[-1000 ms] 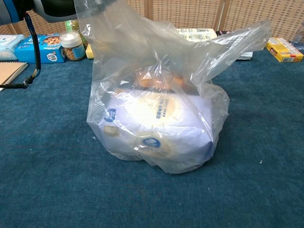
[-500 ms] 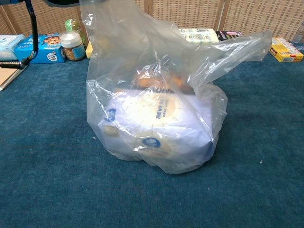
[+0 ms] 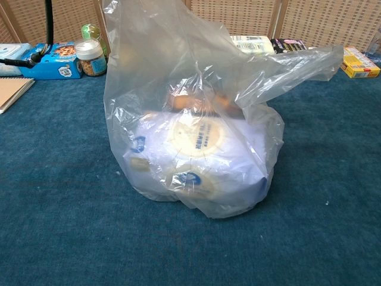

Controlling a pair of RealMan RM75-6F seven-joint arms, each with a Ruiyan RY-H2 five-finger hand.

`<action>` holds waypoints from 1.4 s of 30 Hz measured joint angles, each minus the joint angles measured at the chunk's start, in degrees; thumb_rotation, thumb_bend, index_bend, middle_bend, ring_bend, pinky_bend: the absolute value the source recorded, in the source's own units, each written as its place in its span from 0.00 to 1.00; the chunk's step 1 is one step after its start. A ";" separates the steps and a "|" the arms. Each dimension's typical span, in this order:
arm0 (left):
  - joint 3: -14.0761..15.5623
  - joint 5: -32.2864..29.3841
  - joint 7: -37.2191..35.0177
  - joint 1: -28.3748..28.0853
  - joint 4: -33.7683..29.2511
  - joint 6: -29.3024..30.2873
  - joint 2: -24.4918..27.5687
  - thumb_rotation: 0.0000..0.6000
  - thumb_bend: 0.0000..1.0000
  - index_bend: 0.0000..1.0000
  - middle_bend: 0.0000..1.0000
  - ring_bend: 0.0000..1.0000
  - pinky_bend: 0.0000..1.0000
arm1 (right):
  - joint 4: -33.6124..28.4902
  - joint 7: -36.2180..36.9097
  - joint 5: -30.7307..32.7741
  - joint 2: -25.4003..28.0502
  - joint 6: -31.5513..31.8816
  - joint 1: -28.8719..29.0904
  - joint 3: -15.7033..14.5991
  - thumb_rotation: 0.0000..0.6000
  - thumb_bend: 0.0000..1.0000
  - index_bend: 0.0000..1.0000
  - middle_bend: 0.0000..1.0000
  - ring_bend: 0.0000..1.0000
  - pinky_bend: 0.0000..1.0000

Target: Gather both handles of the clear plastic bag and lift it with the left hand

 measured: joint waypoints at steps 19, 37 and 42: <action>-0.48 -5.13 2.31 -3.08 -0.17 -2.00 -1.01 0.00 0.18 0.35 0.41 0.39 0.39 | 0.91 -2.51 -0.95 -8.98 -3.49 6.71 1.09 1.00 0.17 0.29 0.32 0.34 0.44; -0.77 -6.58 1.57 -2.93 1.53 -2.45 -2.12 0.00 0.18 0.35 0.41 0.39 0.39 | 1.76 -4.78 1.02 -9.74 -4.75 8.77 1.22 1.00 0.19 0.29 0.32 0.35 0.44; -0.71 -6.42 1.03 -2.78 2.08 -2.36 -2.62 0.00 0.18 0.35 0.41 0.39 0.39 | 1.51 -3.99 1.59 -7.72 -4.94 8.39 0.78 1.00 0.19 0.29 0.32 0.35 0.44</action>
